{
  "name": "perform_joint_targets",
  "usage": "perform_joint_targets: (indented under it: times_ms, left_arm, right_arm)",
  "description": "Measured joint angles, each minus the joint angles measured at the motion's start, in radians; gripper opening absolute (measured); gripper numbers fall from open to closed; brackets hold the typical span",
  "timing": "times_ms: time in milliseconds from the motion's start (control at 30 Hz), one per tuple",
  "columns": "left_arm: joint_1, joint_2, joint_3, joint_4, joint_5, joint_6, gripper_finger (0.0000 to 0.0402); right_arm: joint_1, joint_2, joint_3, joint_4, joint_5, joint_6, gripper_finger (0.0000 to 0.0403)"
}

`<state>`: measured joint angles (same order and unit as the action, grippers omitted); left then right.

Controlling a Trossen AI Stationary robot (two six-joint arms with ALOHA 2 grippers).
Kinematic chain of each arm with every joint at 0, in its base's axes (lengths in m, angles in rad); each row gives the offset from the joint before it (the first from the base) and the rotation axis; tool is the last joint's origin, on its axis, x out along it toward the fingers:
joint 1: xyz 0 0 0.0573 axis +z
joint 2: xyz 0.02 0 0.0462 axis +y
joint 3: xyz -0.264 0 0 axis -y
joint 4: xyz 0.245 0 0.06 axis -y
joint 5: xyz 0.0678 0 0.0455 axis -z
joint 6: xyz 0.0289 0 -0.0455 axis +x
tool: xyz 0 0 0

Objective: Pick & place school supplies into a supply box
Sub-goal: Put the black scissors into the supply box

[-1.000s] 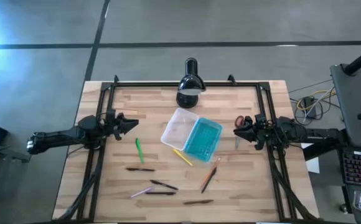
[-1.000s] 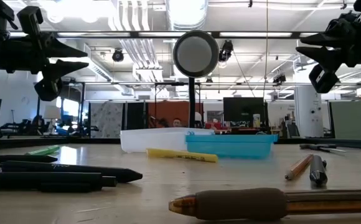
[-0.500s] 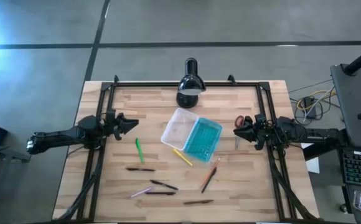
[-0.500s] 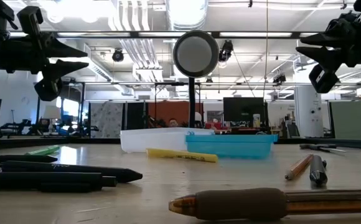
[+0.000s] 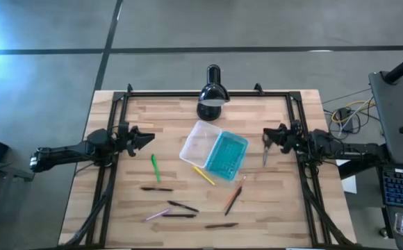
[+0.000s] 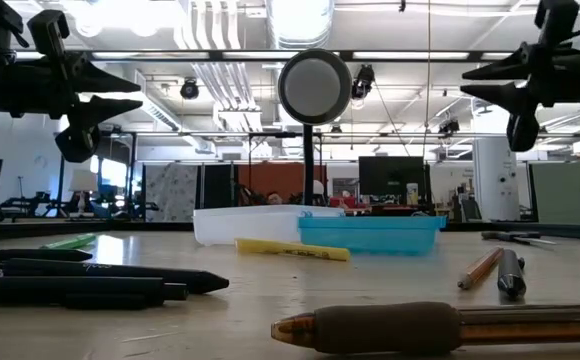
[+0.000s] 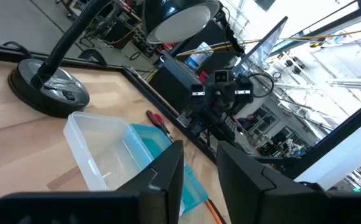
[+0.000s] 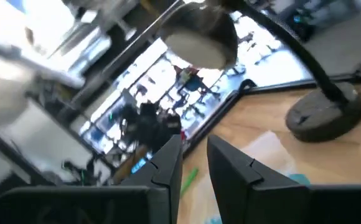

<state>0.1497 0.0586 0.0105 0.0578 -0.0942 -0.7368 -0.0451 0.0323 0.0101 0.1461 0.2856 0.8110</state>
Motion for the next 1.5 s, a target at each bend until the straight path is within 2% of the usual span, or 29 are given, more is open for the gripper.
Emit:
perform_joint_targets:
  times_ms: [67, 133, 300, 400, 467, 633, 800, 867, 967, 1100, 1200, 1333, 1433, 1500]
  left_arm:
    - [0.000, 0.000, 0.000, 0.000, 0.000, 0.000, 0.0080]
    - [0.000, 0.000, 0.000, 0.000, 0.000, 0.000, 0.0080]
    - [0.000, 0.000, 0.000, 0.000, 0.000, 0.000, 0.0080]
    - [0.000, 0.000, 0.000, 0.000, 0.000, 0.000, 0.0080]
    - [0.000, 0.000, 0.000, 0.000, 0.000, 0.000, 0.0080]
    - [0.000, 0.000, 0.000, 0.000, 0.000, 0.000, 0.0080]
    - [0.000, 0.000, 0.000, 0.000, 0.000, 0.000, 0.0080]
    - [0.000, 0.000, 0.000, 0.000, 0.000, 0.000, 0.0080]
    - [0.000, 0.000, 0.000, 0.000, 0.000, 0.000, 0.0080]
    - [0.000, 0.000, 0.000, 0.000, 0.000, 0.000, 0.0080]
    - [0.000, 0.000, 0.000, 0.000, 0.000, 0.000, 0.0080]
    - [0.000, 0.000, 0.000, 0.000, 0.000, 0.000, 0.0080]
    - [0.000, 0.000, 0.000, 0.000, 0.000, 0.000, 0.0080]
    - [0.000, 0.000, 0.000, 0.000, 0.000, 0.000, 0.0080]
  right_arm:
    - [0.001, 0.016, -0.001, -0.021, -0.061, 0.014, 0.0068]
    - [0.001, 0.037, -0.001, -0.015, -0.075, -0.002, 0.0068]
    - [0.001, 0.049, -0.001, -0.007, 0.080, -0.072, 0.0068]
    - [0.001, 0.045, -0.001, -0.005, 0.123, 0.104, 0.0068]
    - [0.001, 0.054, -0.001, -0.019, 0.198, 0.243, 0.0068]
    - [0.001, 0.102, -0.001, -0.078, 0.352, 0.448, 0.0068]
    - [-0.003, 0.213, 0.001, -0.001, 0.403, 0.529, 0.0068]
    - [-0.010, 0.270, 0.009, -0.020, 0.401, 0.546, 0.0067]
    - [-0.017, 0.371, 0.059, -0.135, 0.399, 0.665, 0.0059]
    - [-0.017, 0.525, 0.178, -0.344, 0.387, 0.756, 0.0038]
    - [-0.032, 0.633, 0.296, -0.575, 0.338, 0.805, 0.0026]
    - [-0.075, 0.750, 0.420, -0.821, 0.211, 0.752, 0.0025]
    - [-0.119, 0.803, 0.472, -0.834, 0.150, 0.660, 0.0040]
    - [-0.158, 0.831, 0.486, -0.836, 0.111, 0.656, 0.0051]
